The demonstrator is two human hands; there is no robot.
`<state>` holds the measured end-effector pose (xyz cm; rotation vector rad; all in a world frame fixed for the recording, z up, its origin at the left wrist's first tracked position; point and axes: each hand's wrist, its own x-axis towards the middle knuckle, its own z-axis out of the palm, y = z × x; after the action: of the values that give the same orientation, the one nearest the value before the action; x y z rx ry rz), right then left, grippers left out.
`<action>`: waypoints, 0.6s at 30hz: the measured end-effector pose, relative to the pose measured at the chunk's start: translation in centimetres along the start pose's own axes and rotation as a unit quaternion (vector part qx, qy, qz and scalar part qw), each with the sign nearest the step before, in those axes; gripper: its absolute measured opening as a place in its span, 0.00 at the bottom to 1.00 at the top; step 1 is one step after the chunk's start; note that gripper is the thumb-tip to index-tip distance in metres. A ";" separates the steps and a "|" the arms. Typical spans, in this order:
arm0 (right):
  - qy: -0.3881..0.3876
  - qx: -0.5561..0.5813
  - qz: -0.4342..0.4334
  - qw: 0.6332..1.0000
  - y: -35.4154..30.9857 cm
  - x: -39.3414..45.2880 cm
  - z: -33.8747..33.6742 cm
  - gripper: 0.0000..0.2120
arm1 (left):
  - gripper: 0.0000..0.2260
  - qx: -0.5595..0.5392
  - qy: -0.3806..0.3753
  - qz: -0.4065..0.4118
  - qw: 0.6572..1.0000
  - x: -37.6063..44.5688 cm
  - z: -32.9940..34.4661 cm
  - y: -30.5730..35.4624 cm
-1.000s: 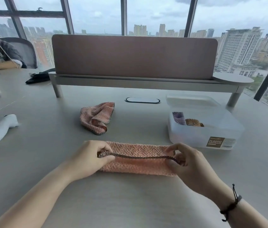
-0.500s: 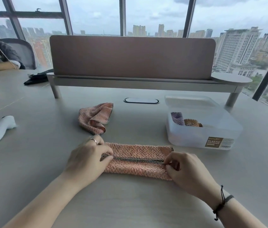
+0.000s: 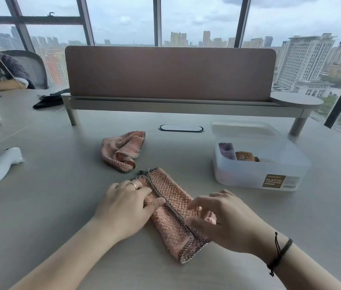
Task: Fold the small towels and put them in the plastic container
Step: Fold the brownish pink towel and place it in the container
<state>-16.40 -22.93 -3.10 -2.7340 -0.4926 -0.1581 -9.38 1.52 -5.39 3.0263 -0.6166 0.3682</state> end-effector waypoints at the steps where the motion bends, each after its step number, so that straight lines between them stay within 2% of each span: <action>1: -0.023 0.043 -0.012 0.999 -0.5 -0.1 0.0 0.21 | 0.38 -0.012 -0.022 -0.003 1.000 0.3 0.1 -0.2; 2: -0.036 0.091 -0.019 0.995 -0.9 -0.2 0.1 0.18 | 0.39 -0.027 -0.051 -0.002 0.998 0.7 0.2 -0.5; 4: -0.013 0.163 -0.027 0.986 -0.8 0.1 0.7 0.13 | 0.43 -0.052 -0.129 0.020 0.990 1.4 0.5 -0.8; 6: 0.040 0.145 -0.035 0.988 -0.2 0.7 1.1 0.13 | 0.44 -0.056 -0.185 0.059 0.979 1.9 1.0 -0.8; 8: 0.030 0.053 -0.034 0.998 0.6 1.5 1.5 0.22 | 0.42 -0.061 -0.198 0.082 0.975 2.2 1.5 -0.9; 11: -0.076 -0.036 -0.030 0.996 0.8 1.8 2.6 0.40 | 0.40 -0.064 -0.189 0.100 0.975 2.9 2.0 -0.9; 15: -0.119 -0.070 -0.028 0.990 0.9 1.6 3.3 0.46 | 0.40 -0.073 -0.187 0.118 0.972 3.6 2.1 -0.3; 18: -0.127 -0.088 -0.032 0.987 0.9 1.5 3.2 0.48 | 0.43 -0.062 -0.191 0.128 0.971 3.7 2.2 0.1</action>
<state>-14.53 -22.11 -6.14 -2.9294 -0.6660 0.1396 -5.60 -0.13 -6.61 2.9155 -1.0148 -0.2508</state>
